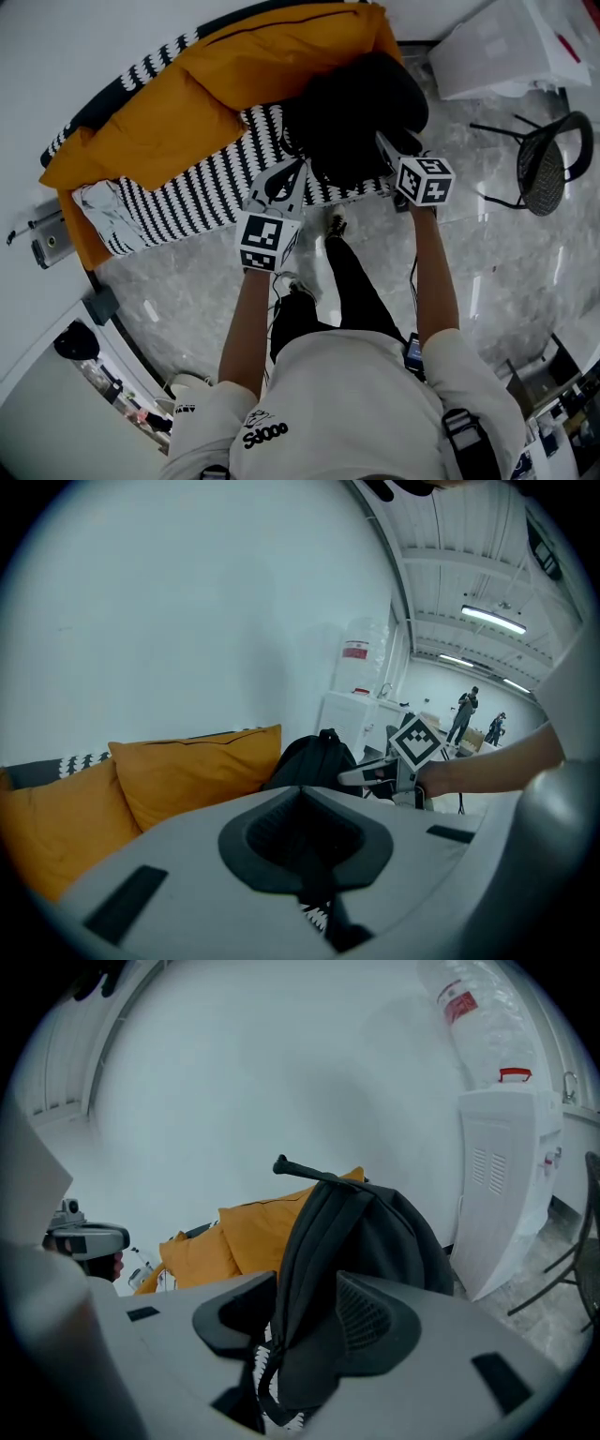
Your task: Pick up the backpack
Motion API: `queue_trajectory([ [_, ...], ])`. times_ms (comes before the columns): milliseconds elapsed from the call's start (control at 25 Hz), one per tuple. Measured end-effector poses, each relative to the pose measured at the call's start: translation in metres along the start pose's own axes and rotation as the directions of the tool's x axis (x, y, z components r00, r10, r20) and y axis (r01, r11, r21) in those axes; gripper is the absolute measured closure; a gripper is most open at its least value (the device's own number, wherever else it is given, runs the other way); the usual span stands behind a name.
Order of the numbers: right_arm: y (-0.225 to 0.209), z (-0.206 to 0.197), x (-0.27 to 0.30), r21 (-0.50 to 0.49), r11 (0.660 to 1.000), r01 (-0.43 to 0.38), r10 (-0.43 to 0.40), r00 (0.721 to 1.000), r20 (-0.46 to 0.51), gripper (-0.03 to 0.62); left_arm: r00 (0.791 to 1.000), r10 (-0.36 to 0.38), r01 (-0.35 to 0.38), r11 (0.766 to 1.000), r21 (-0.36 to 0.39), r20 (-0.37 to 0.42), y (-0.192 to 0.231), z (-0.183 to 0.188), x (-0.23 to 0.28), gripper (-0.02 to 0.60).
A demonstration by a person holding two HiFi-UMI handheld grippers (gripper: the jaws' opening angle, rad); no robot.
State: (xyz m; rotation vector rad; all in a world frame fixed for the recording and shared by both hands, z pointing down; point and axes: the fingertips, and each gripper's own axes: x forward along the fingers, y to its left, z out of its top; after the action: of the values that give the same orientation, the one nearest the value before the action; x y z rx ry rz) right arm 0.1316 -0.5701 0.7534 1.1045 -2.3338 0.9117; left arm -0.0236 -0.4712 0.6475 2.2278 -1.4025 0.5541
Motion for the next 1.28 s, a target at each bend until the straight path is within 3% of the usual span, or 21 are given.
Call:
queue_trajectory([
  [840,-0.003,0.02,0.07,0.124,0.983,-0.136,0.123,0.986,0.113,0.383,0.999,0.007,-0.008,1.0,-0.025,-0.05,0.012,-0.019,0.025,0.56],
  [1280,-0.002,0.042,0.096,0.22,0.946,-0.24,0.188,0.954,0.233,0.384,0.997,0.012,-0.015,0.999,-0.04,-0.073,0.016,-0.025,0.032,0.56],
])
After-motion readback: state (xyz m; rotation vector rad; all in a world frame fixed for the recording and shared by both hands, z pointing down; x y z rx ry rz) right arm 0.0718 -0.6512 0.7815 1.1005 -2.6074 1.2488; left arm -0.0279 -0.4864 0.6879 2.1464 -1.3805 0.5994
